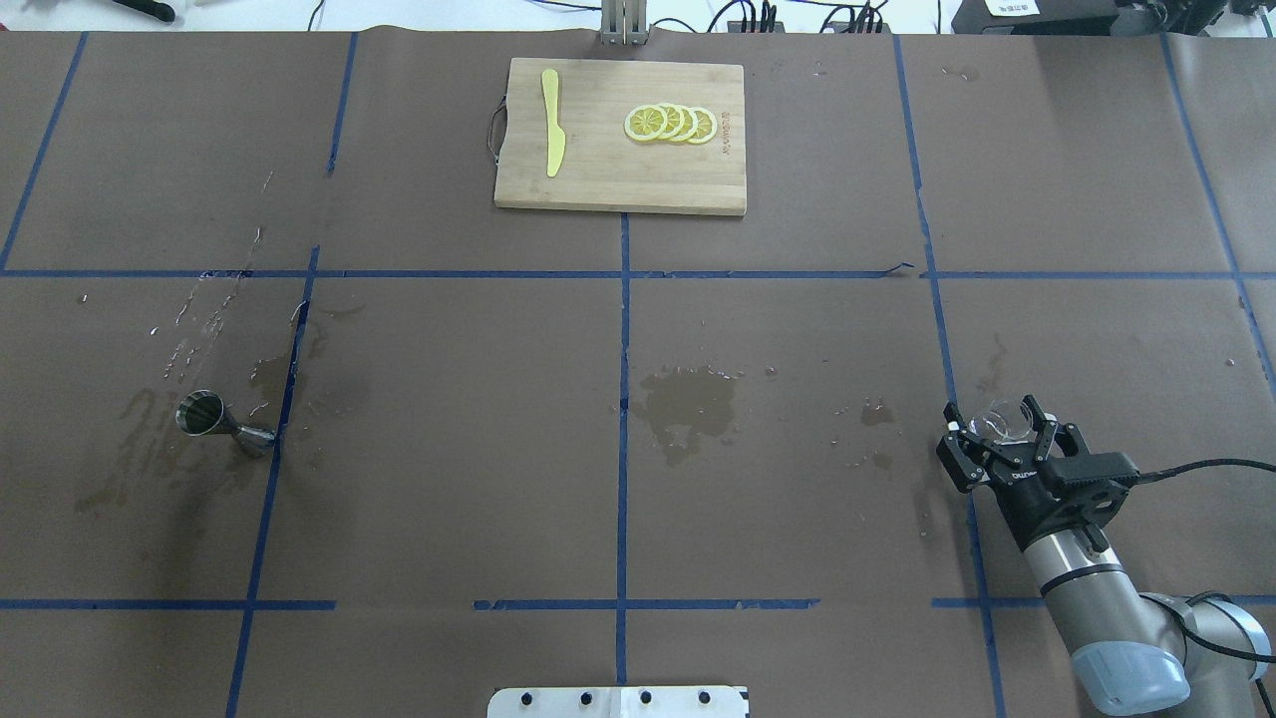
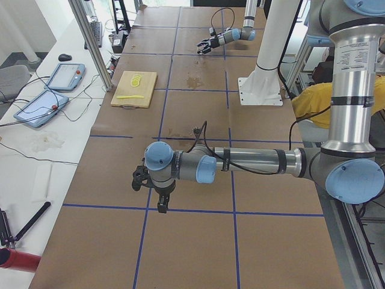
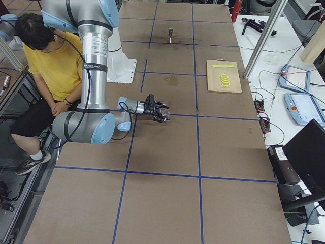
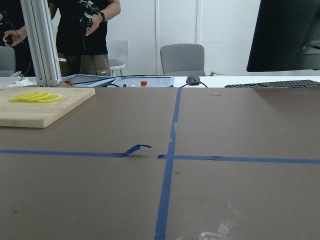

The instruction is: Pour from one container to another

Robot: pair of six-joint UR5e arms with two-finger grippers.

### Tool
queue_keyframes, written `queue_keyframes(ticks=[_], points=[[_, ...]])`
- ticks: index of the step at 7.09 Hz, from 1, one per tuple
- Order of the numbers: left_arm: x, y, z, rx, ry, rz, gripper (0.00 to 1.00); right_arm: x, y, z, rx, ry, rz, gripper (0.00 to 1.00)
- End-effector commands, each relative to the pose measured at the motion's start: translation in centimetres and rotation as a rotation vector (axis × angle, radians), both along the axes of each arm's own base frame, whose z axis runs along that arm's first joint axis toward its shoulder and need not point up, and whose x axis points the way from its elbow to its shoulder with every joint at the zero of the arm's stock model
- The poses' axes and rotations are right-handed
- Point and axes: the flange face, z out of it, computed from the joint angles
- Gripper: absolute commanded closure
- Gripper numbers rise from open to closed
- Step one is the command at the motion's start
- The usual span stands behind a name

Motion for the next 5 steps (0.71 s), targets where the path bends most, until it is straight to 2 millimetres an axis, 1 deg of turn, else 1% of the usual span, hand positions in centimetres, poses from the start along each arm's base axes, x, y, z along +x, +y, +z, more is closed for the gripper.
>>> queue_keyframes(ticks=[1,2,4,5], points=[[0.0,0.0,-0.1,0.002,0.001,0.0,0.0,1.4,-0.1,-1.2,0.014,-0.007,0.016,0.0],[0.0,0.0,-0.1,0.002,0.001,0.0,0.0,2.0,0.0,-2.7,0.025,-0.007,0.009,0.0],[0.0,0.0,-0.1,0.002,-0.001,0.0,0.0,2.2,-0.1,-5.1,0.027,-0.016,-0.025,0.0],[0.0,0.0,-0.1,0.002,0.001,0.0,0.0,2.7,-1.1,-5.7,0.021,-0.007,-0.044,0.0]])
